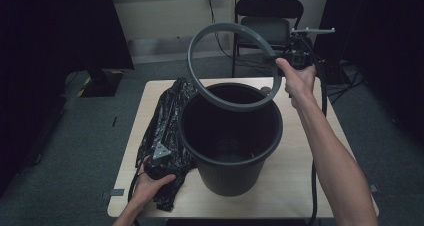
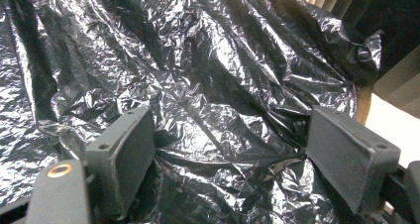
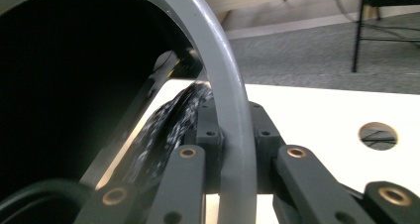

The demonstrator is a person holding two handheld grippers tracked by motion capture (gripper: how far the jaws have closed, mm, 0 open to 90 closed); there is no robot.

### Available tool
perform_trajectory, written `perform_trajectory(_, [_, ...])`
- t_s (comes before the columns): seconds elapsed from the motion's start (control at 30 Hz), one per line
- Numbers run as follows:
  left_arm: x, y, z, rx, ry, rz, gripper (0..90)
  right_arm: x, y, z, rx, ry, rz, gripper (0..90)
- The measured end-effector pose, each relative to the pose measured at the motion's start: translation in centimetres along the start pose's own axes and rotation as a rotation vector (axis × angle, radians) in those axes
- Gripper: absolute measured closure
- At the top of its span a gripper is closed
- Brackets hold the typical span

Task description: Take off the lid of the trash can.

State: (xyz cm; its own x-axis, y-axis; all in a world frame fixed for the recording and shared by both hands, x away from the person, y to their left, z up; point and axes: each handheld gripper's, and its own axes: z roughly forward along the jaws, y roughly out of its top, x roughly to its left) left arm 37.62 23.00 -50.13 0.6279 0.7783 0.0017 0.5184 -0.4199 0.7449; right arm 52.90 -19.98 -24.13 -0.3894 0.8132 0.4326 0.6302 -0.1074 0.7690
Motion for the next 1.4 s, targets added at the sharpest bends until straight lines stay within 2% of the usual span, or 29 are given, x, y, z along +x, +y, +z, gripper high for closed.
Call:
perform_trajectory(0.03, [0.0, 0.0, 0.0, 0.000, 0.000, 0.000, 18.7, 0.0, 0.0, 0.0, 0.000, 0.000, 0.000, 80.2])
perform_trajectory(0.1, [0.0, 0.0, 0.0, -0.001, 0.001, -0.002, 18.7, -0.7, 0.4, 0.0, -0.021, -0.053, 0.023, 80.3])
perform_trajectory(0.23, [0.0, 0.0, 0.0, 0.000, 0.000, -0.001, 18.7, -1.5, 0.7, 0.2, -0.033, -0.080, 0.060, 80.3])
perform_trajectory(0.47, [0.0, 0.0, 0.0, 0.000, -0.001, 0.000, 18.6, -4.3, 1.9, 0.3, -0.062, -0.169, 0.139, 80.3])
perform_trajectory(0.57, [0.0, 0.0, 0.0, 0.000, -0.002, 0.001, 18.5, -5.0, 2.2, 0.2, -0.067, -0.186, 0.155, 80.3])
perform_trajectory(0.73, [0.0, 0.0, 0.0, 0.001, -0.002, 0.001, 18.5, -7.0, 2.1, 0.2, -0.064, -0.248, 0.188, 80.2])
perform_trajectory(0.77, [0.0, 0.0, 0.0, 0.001, -0.002, 0.001, 18.5, -8.0, 1.7, 0.0, -0.068, -0.263, 0.209, 80.2])
perform_trajectory(0.87, [0.0, 0.0, 0.0, 0.001, -0.002, 0.000, 18.5, -9.6, 0.8, -0.1, -0.055, -0.306, 0.234, 80.3])
perform_trajectory(1.07, [0.0, 0.0, 0.0, 0.001, -0.001, 0.002, 18.5, -12.1, -1.1, 0.0, -0.018, -0.369, 0.242, 80.2])
perform_trajectory(1.2, [0.0, 0.0, 0.0, 0.001, 0.000, 0.003, 18.5, -13.7, -3.7, 0.3, 0.012, -0.409, 0.238, 80.0])
perform_trajectory(1.23, [0.0, 0.0, 0.0, 0.000, 0.000, 0.002, 18.5, -14.5, -5.0, 0.5, 0.036, -0.432, 0.232, 80.0])
perform_trajectory(1.27, [0.0, 0.0, 0.0, 0.000, -0.001, 0.001, 18.5, -14.5, -5.0, 0.5, 0.036, -0.432, 0.232, 80.0])
perform_trajectory(1.4, [0.0, 0.0, 0.0, -0.001, -0.001, -0.001, 18.5, -16.3, -7.6, 1.1, 0.096, -0.475, 0.248, 80.1])
